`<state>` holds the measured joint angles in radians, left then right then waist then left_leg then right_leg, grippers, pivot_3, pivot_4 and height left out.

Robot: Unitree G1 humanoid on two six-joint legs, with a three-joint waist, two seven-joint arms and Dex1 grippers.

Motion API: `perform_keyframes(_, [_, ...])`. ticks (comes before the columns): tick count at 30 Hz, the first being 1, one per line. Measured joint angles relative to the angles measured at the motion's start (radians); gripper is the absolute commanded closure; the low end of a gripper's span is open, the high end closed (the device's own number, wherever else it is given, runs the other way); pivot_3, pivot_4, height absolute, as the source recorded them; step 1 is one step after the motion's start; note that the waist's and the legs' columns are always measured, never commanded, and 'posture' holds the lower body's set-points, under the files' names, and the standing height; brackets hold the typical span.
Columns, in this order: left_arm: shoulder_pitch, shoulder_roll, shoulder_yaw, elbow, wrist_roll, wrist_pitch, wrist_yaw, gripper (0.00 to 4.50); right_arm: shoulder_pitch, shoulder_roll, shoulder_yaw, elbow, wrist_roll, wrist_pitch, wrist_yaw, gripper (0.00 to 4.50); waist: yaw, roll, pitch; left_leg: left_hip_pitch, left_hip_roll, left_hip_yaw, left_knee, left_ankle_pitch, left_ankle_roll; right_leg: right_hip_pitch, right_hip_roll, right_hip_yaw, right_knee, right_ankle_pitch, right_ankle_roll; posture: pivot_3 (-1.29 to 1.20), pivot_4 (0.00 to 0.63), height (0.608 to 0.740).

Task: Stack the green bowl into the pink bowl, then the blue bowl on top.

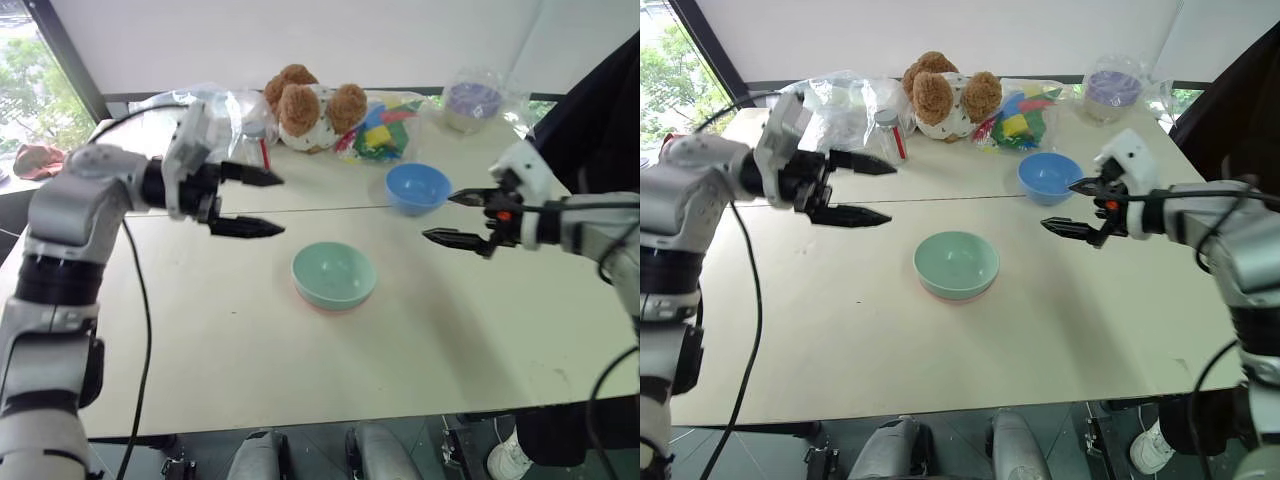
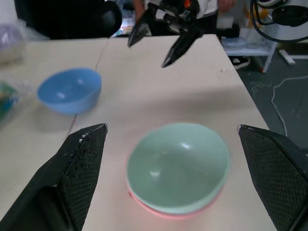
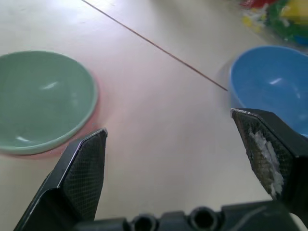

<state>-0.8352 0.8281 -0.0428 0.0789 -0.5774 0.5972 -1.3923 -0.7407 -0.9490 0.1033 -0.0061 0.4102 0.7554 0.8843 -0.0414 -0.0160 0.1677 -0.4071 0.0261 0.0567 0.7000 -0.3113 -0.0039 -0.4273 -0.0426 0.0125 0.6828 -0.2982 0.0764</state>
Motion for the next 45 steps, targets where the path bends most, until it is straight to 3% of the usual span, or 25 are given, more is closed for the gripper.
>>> perform_keyframes(5, [0.154, 0.052, 0.104, -0.136, -0.049, 0.104, 0.086, 0.03, -0.206, 0.181, 0.171, 0.453, -0.216, -0.213, 0.031, 0.00, 0.000, -0.001, 0.000, -0.001, 0.000, 0.000, -0.001, 0.000, -0.001, -0.001, 0.000, 0.000, 0.000, 0.000, 0.000, 0.00, 0.150, 0.740])
perform_keyframes(10, [0.245, 0.069, 0.180, -0.221, -0.075, 0.133, 0.157, 0.03, -0.407, 0.350, 0.252, 0.920, -0.387, -0.459, 0.045, 0.00, -0.002, 0.000, 0.000, -0.001, -0.001, 0.000, -0.001, 0.004, -0.007, -0.001, -0.001, 0.000, -0.001, 0.000, 0.000, 0.00, 0.150, 0.740])
perform_keyframes(17, [0.317, 0.070, 0.238, -0.307, -0.107, 0.141, 0.238, 0.03, -0.542, 0.440, 0.281, 1.267, -0.567, -0.664, -0.015, 0.00, -0.004, 0.000, 0.000, -0.001, -0.001, 0.001, -0.001, 0.005, -0.008, -0.001, -0.002, 0.000, 0.000, 0.000, 0.000, 0.00, 0.150, 0.740])
perform_keyframes(20, [0.337, 0.067, 0.247, -0.333, -0.116, 0.141, 0.265, 0.00, -0.551, 0.462, 0.279, 1.331, -0.610, -0.669, -0.045, 0.83, -0.004, 0.000, 0.000, -0.001, 0.000, 0.000, -0.001, 0.005, -0.009, -0.001, -0.002, 0.000, 0.000, 0.000, 0.000, 0.00, 0.150, 0.740])
perform_keyframes(21, [0.340, 0.067, 0.249, -0.339, -0.120, 0.141, 0.272, 0.00, -0.552, 0.466, 0.277, 1.343, -0.622, -0.669, -0.055, 1.29, -0.004, 0.000, 0.000, -0.001, 0.000, 0.000, -0.001, 0.005, -0.009, -0.001, -0.002, 0.000, 0.000, 0.000, 0.000, 0.00, 0.150, 0.740])
perform_keyframes(27, [0.358, 0.067, 0.256, -0.363, -0.132, 0.141, 0.316, 0.00, -0.578, 0.472, 0.242, 1.368, -0.666, -0.671, -0.112, 4.47, -0.004, 0.000, 0.000, -0.001, 0.000, 0.000, -0.002, 0.005, -0.009, -0.001, -0.003, 0.000, 0.000, 0.000, 0.000, 0.00, 0.150, 0.740])
perform_keyframes(32, [0.360, 0.067, 0.258, -0.372, -0.134, 0.140, 0.338, 0.00, -0.605, 0.476, 0.224, 1.370, -0.695, -0.685, -0.127, 4.47, -0.004, 0.000, 0.001, -0.001, -0.001, 0.000, -0.002, 0.005, -0.009, -0.001, -0.003, 0.000, 0.000, 0.000, 0.000, 0.00, 0.150, 0.740])
perform_keyframes(35, [0.358, 0.067, 0.258, -0.372, -0.139, 0.140, 0.351, 0.00, -0.624, 0.469, 0.225, 1.369, -0.717, -0.736, -0.064, 4.47, -0.004, 0.000, 0.001, -0.001, -0.001, 0.001, -0.002, 0.005, -0.009, -0.001, -0.003, 0.000, 0.000, 0.000, 0.000, 0.00, 0.150, 0.740])
perform_keyframes(39, [0.351, 0.068, 0.259, -0.370, -0.155, 0.141, 0.352, 0.00, -0.663, 0.420, 0.212, 1.287, -0.682, -0.845, 0.283, 4.47, -0.004, 0.001, 0.001, -0.001, -0.001, 0.000, -0.003, 0.005, -0.009, -0.001, -0.002, 0.000, 0.000, 0.000, 0.000, 0.00, 0.150, 0.740])
perform_keyframes(41, [0.346, 0.073, 0.259, -0.362, -0.156, 0.141, 0.350, 0.00, -0.601, 0.338, 0.235, 1.015, -0.531, -0.833, 0.558, 4.47, 0.000, 0.001, 0.001, -0.001, 0.000, -0.001, -0.003, 0.005, -0.009, -0.001, -0.002, -0.001, 0.000, 0.000, 0.000, 0.00, 0.150, 0.740])
perform_keyframes(45, [0.333, 0.080, 0.258, -0.332, -0.156, 0.142, 0.347, 0.00, -0.428, 0.097, 0.370, 0.418, -0.190, -0.619, 0.709, 4.47, 0.015, 0.001, 0.001, -0.002, -0.001, -0.004, -0.003, 0.000, -0.002, -0.001, -0.004, -0.003, 0.000, 0.000, 0.000, 0.00, 0.150, 0.740])
